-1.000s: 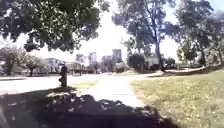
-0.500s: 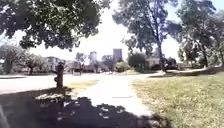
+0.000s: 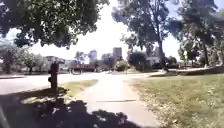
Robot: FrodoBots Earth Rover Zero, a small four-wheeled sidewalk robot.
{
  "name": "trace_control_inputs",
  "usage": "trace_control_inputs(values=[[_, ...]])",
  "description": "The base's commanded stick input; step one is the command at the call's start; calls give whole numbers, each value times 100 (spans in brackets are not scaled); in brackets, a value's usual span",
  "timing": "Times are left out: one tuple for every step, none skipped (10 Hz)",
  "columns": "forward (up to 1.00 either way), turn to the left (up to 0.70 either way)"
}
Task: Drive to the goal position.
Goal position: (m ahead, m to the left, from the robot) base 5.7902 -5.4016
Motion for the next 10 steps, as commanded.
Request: trace_control_inputs(values=[[69, -4], [69, -2], [69, -2], [69, -2], [69, -2], [69, -2], [69, -2], [69, -2], [69, -2], [69, -2]])
